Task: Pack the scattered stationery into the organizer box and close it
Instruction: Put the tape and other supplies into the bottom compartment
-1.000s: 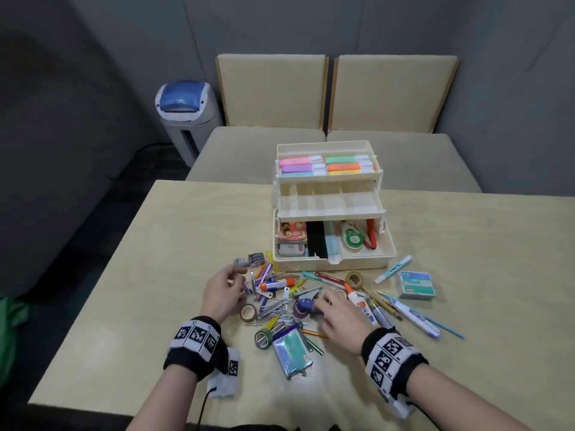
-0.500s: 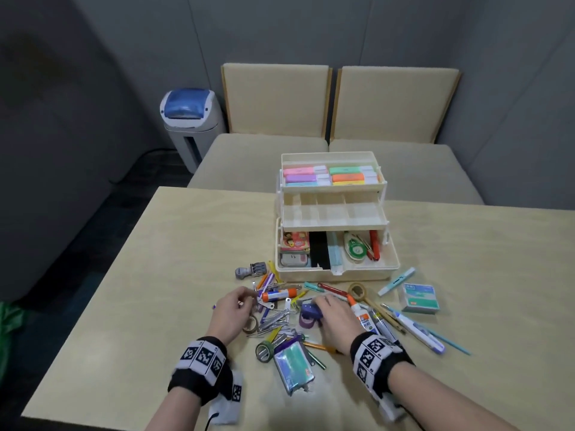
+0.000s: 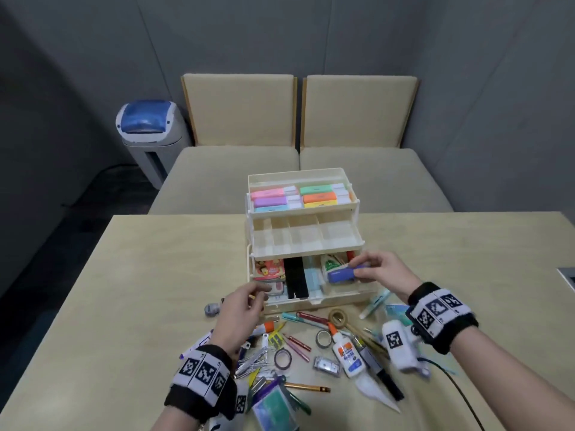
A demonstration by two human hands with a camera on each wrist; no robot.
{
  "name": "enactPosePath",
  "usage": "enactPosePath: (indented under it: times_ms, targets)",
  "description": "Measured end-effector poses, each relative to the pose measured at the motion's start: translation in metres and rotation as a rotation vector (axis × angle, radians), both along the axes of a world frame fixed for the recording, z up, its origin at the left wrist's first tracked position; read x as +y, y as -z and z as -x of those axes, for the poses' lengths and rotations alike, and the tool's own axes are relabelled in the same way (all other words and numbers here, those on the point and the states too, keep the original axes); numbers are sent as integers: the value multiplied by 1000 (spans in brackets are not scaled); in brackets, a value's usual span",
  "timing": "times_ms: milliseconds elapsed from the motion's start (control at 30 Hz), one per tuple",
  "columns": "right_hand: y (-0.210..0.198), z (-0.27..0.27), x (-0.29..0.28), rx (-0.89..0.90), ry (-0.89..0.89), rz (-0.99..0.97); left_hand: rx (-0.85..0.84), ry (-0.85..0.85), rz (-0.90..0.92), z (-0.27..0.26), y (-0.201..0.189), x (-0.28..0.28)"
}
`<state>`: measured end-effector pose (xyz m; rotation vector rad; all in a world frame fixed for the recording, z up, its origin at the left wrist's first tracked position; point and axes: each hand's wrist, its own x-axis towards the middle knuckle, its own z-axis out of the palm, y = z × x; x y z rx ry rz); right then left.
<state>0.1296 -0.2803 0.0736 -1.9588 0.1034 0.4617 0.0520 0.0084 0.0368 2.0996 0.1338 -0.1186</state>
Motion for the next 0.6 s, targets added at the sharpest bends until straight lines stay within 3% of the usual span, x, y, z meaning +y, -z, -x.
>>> enactPosePath:
  times_ms: [133, 400, 600]
  targets:
    - [29, -21, -3, 38, -149, 367, -11, 130, -82, -19, 6, -16]
    - [45, -40, 6, 100, -237, 527, 7, 226, -127, -35, 15, -34]
    - [45, -49, 21, 128, -404, 814, -6, 247, -158, -39, 18, -35]
